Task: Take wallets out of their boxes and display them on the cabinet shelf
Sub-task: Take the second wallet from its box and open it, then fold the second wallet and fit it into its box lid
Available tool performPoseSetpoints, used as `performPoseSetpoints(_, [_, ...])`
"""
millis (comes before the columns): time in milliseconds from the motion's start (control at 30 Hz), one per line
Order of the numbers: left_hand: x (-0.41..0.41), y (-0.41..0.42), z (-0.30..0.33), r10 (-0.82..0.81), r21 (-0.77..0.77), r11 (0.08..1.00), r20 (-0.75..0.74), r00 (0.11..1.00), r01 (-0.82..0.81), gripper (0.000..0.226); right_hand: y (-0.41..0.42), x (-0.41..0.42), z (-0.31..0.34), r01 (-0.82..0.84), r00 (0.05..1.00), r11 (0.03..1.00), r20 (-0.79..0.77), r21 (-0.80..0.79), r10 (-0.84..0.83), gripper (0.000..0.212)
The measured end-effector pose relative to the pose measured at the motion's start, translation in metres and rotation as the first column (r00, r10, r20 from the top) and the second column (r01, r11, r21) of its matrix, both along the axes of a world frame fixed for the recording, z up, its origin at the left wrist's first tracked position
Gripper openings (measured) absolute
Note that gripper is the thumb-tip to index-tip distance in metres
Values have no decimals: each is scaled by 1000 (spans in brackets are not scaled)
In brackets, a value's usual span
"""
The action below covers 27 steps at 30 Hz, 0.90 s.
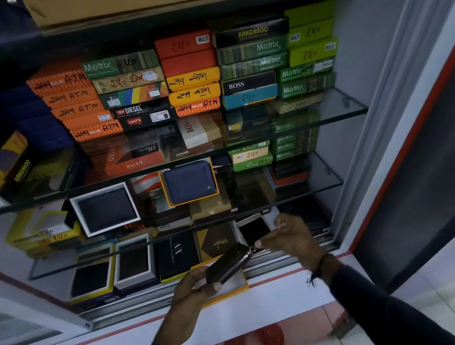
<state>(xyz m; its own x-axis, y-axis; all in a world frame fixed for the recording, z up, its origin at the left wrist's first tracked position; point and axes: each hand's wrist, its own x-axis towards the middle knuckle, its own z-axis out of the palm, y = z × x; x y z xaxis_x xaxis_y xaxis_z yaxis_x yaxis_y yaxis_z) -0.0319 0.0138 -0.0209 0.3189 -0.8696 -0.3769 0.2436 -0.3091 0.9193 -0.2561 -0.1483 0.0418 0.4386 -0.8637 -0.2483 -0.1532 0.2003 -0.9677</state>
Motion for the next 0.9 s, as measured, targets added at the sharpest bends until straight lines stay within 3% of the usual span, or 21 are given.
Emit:
performPoseSetpoints(100, [5,-1,7,-138,-26,990,-48,989,137,93,-16,-3,-1,-2,999,991,53,136,-5,53])
performPoseSetpoints(200, [-4,-6,19,-264,-82,964,-144,954,254,90,-16,2,-23,33,984,951,158,306,-85,38])
performPoseSetpoints(267, [-12,-10,25,-335,-130,941,-202,920,314,83,-3,8,-41,-46,958,891,274,452,-90,36])
performPoseSetpoints(333, [-17,-14,29,-387,-160,919,-195,901,360,77,16,15,-51,-156,933,866,359,475,-29,14])
performPoseSetpoints(400, [-15,-15,31,-351,-142,933,-167,921,330,80,25,22,-59,-199,905,861,425,467,-22,33])
performPoseSetpoints(500, [-3,-12,35,-253,-100,964,-85,964,245,89,20,20,-61,-108,964,869,264,484,-26,71])
performPoseSetpoints(600, [6,-10,44,-216,-47,974,92,972,221,93,13,14,-55,-150,988,847,109,510,109,55])
performPoseSetpoints(667, [7,-12,45,-217,-29,974,159,963,224,92,11,15,-50,-185,983,899,80,396,167,39])
performPoseSetpoints(733, [2,-16,46,-146,-65,984,263,954,168,85,12,19,-45,-128,991,959,80,252,111,24])
performPoseSetpoints(767, [-3,-16,45,-62,-106,988,409,911,114,80,13,20,-44,-105,991,984,93,145,92,19])
performPoseSetpoints(800, [-7,-15,42,31,-171,981,612,790,94,74,15,22,-44,-79,994,997,76,-7,80,16])
performPoseSetpoints(867, [-15,-11,31,195,-291,921,920,340,257,53,19,27,-46,-106,987,919,-149,-381,52,21])
performPoseSetpoints(900, [-19,-8,27,267,-305,881,952,153,362,41,22,31,-49,-163,956,823,-295,-544,-6,25])
